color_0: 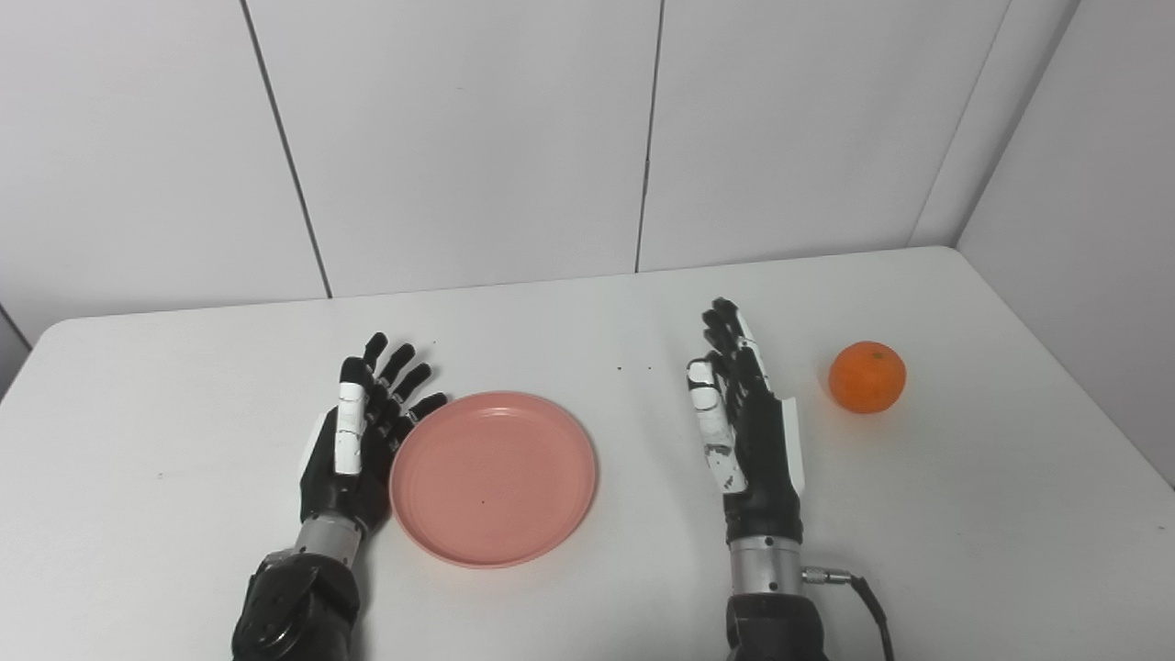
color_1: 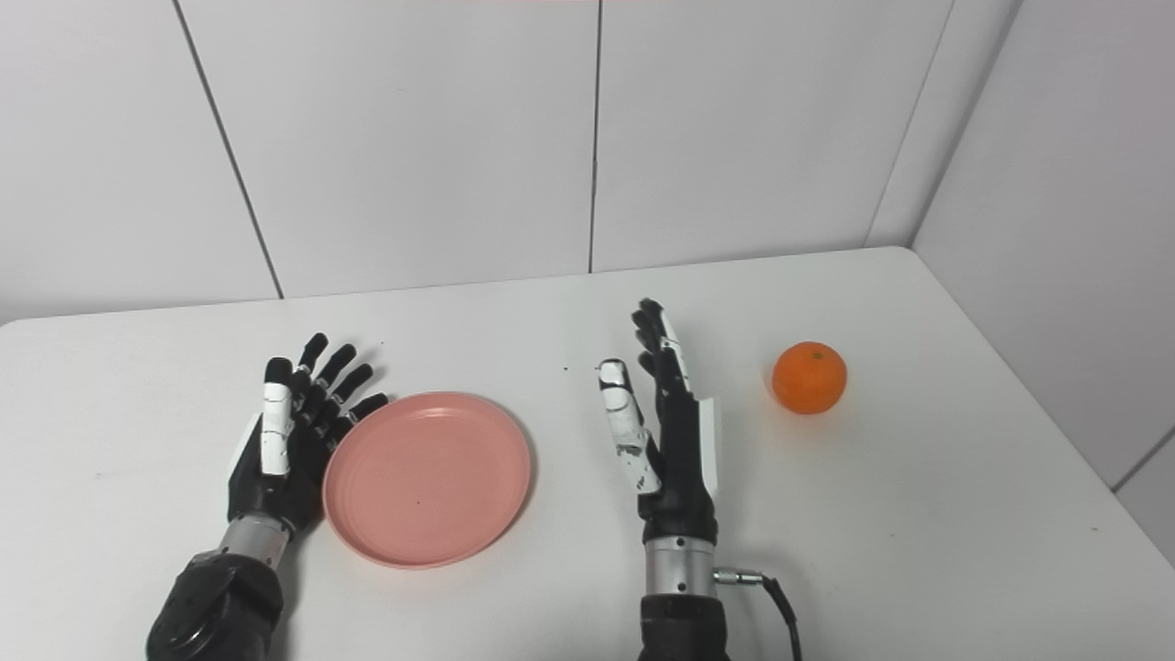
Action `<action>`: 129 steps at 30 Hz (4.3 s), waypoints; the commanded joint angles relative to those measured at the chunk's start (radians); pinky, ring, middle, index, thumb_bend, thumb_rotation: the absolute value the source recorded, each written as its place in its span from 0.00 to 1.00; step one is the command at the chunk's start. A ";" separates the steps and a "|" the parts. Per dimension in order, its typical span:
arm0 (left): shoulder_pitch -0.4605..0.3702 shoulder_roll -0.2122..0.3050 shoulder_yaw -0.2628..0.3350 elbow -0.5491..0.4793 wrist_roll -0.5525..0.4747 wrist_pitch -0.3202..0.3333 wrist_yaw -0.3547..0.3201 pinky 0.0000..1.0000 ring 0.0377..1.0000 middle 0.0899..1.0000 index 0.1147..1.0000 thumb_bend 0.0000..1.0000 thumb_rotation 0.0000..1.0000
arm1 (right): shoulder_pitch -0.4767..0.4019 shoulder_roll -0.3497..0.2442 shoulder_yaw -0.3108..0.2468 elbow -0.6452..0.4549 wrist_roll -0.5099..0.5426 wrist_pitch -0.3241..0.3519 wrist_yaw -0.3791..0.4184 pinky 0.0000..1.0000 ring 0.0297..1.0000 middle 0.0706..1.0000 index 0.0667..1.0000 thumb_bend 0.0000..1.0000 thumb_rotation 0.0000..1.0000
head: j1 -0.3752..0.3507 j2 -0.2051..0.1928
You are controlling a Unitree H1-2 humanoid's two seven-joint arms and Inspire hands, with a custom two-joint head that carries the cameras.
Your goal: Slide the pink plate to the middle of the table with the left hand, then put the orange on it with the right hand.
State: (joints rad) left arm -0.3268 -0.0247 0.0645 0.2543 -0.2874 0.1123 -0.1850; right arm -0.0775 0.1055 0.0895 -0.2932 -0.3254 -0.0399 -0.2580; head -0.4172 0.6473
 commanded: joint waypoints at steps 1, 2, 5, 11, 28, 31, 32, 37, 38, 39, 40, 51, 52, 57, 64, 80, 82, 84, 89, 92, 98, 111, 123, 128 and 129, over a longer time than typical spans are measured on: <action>0.026 0.002 0.000 0.047 -0.001 0.030 0.005 0.77 0.91 0.95 1.00 0.85 0.87 | -0.040 -0.010 -0.015 -0.040 -0.006 0.013 0.016 0.71 0.78 0.78 0.78 0.77 0.84 | -0.004 -0.003; 0.026 0.003 0.002 0.049 -0.004 0.028 0.001 0.78 0.92 0.96 1.00 0.85 0.87 | -0.049 -0.017 -0.021 -0.040 -0.008 0.012 0.023 0.69 0.76 0.77 0.78 0.77 0.83 | -0.009 -0.006; 0.022 0.008 0.007 0.060 -0.010 0.022 -0.006 0.80 0.92 0.96 1.00 0.84 0.87 | -0.080 -0.038 -0.039 -0.045 0.004 0.034 0.048 0.63 0.72 0.73 0.78 0.79 0.79 | -0.020 -0.007; 0.008 0.019 0.018 0.082 -0.014 0.019 -0.012 0.81 0.93 0.96 1.00 0.86 0.85 | -0.129 -0.070 -0.052 -0.059 -0.026 0.105 0.092 0.61 0.71 0.72 0.77 0.85 0.80 | -0.044 -0.012; 0.006 0.004 0.018 0.107 -0.010 0.000 -0.013 0.80 0.90 0.94 1.00 0.89 0.84 | -0.236 -0.304 -0.127 -0.059 -0.302 0.248 0.167 0.71 0.80 0.83 0.78 0.91 0.89 | -0.077 -0.026; 0.009 0.004 0.014 0.105 -0.006 -0.004 -0.012 0.79 0.91 0.94 1.00 0.88 0.84 | -0.244 -0.321 -0.136 -0.044 -0.336 0.262 0.165 0.69 0.78 0.83 0.78 0.91 0.88 | -0.075 -0.027; 0.009 0.005 0.013 0.105 -0.006 -0.007 -0.014 0.79 0.91 0.95 1.00 0.88 0.85 | -0.246 -0.327 -0.137 -0.039 -0.351 0.262 0.162 0.68 0.77 0.82 0.77 0.91 0.88 | -0.075 -0.027; 0.010 0.009 0.012 0.105 -0.008 -0.011 -0.016 0.80 0.91 0.95 1.00 0.88 0.86 | -0.263 -0.373 -0.135 -0.022 -0.439 0.296 0.181 0.81 0.79 0.81 0.77 0.91 0.91 | -0.074 -0.026; 0.010 0.009 0.013 0.106 -0.008 -0.012 -0.016 0.79 0.91 0.95 1.00 0.88 0.85 | -0.267 -0.378 -0.137 -0.023 -0.446 0.303 0.188 0.84 0.80 0.81 0.77 0.91 0.90 | -0.074 -0.026; 0.011 0.009 0.013 0.102 -0.010 -0.008 -0.016 0.79 0.91 0.95 1.00 0.89 0.85 | -0.273 -0.387 -0.142 -0.023 -0.455 0.319 0.199 0.85 0.80 0.81 0.77 0.91 0.90 | -0.074 -0.026; 0.012 0.008 0.013 0.098 -0.011 -0.004 -0.015 0.79 0.91 0.95 1.00 0.89 0.85 | -0.277 -0.392 -0.145 -0.024 -0.460 0.330 0.207 0.87 0.81 0.82 0.78 0.90 0.89 | -0.074 -0.026; 0.017 0.006 0.008 0.086 -0.019 0.008 -0.024 0.82 0.91 0.96 1.00 0.87 0.85 | -0.314 -0.477 -0.135 0.037 -0.531 0.404 0.268 0.89 0.82 0.83 0.79 0.93 0.91 | -0.073 -0.022; 0.018 0.007 0.006 0.082 -0.017 0.010 -0.025 0.82 0.92 0.96 1.00 0.87 0.85 | -0.313 -0.484 -0.132 0.046 -0.540 0.403 0.269 0.89 0.82 0.83 0.80 0.93 0.92 | -0.073 -0.022; 0.019 0.011 -0.001 0.078 -0.012 0.010 -0.025 0.80 0.91 0.96 1.00 0.86 0.87 | -0.305 -0.512 -0.116 0.093 -0.572 0.397 0.269 0.93 0.85 0.85 0.80 0.93 0.92 | -0.073 -0.020; 0.020 0.009 0.004 0.079 -0.024 0.019 -0.026 0.82 0.91 0.96 1.00 0.87 0.85 | -0.294 -0.556 -0.094 0.212 -0.578 0.365 0.225 0.94 0.87 0.85 0.80 0.93 0.93 | -0.070 -0.017; 0.024 0.009 0.000 0.075 -0.031 0.019 -0.029 0.83 0.92 0.96 1.00 0.86 0.85 | -0.299 -0.592 -0.035 0.396 -0.560 0.347 0.124 0.85 0.84 0.83 0.79 0.93 0.93 | -0.063 -0.012; 0.025 0.008 0.000 0.075 -0.031 0.018 -0.030 0.82 0.93 0.96 1.00 0.85 0.85 | -0.303 -0.590 -0.031 0.407 -0.554 0.347 0.120 0.85 0.84 0.83 0.79 0.93 0.92 | -0.062 -0.012; 0.027 0.007 -0.002 0.072 -0.029 0.019 -0.027 0.82 0.92 0.96 1.00 0.85 0.85 | -0.306 -0.592 -0.026 0.413 -0.554 0.345 0.118 0.84 0.84 0.83 0.79 0.93 0.91 | -0.060 -0.012; 0.028 0.006 -0.003 0.070 -0.028 0.021 -0.027 0.82 0.92 0.95 1.00 0.87 0.84 | -0.317 -0.606 -0.001 0.450 -0.561 0.343 0.130 0.82 0.84 0.83 0.80 0.92 0.91 | -0.059 -0.011; 0.031 0.008 -0.008 0.070 -0.024 0.015 -0.028 0.81 0.92 0.95 1.00 0.87 0.85 | -0.318 -0.615 0.017 0.466 -0.564 0.341 0.131 0.81 0.84 0.82 0.79 0.92 0.90 | -0.058 -0.012; 0.034 0.005 -0.008 0.077 -0.024 0.013 -0.025 0.83 0.92 0.95 1.00 0.87 0.84 | -0.317 -0.620 0.032 0.486 -0.545 0.337 0.126 0.81 0.84 0.82 0.78 0.91 0.87 | -0.052 -0.012; 0.030 0.004 -0.006 0.056 -0.019 0.025 -0.011 0.81 0.92 0.94 1.00 0.87 0.84 | -0.328 -0.611 0.051 0.517 -0.505 0.347 0.142 0.76 0.81 0.82 0.79 0.90 0.84 | -0.046 -0.006; 0.040 0.003 -0.010 0.035 -0.018 0.040 -0.005 0.79 0.91 0.94 1.00 0.86 0.83 | -0.286 -0.586 0.066 0.527 -0.464 0.388 0.169 0.55 0.70 0.74 0.73 0.91 0.81 | -0.036 0.006; 0.041 0.011 -0.012 0.024 -0.017 0.046 -0.012 0.79 0.92 0.95 1.00 0.86 0.84 | -0.284 -0.573 0.058 0.573 -0.448 0.395 0.160 0.46 0.58 0.64 0.67 0.89 0.82 | -0.036 0.011; 0.041 0.013 -0.012 0.023 -0.017 0.046 -0.013 0.79 0.92 0.95 1.00 0.86 0.85 | -0.284 -0.571 0.055 0.575 -0.446 0.401 0.160 0.41 0.52 0.59 0.64 0.89 0.81 | -0.036 0.011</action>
State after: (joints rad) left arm -0.3199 -0.0186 0.0605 0.2544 -0.3154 0.0961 -0.2094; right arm -0.3619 -0.4725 0.1452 0.2676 -0.7894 0.3386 -0.1126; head -0.4541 0.6596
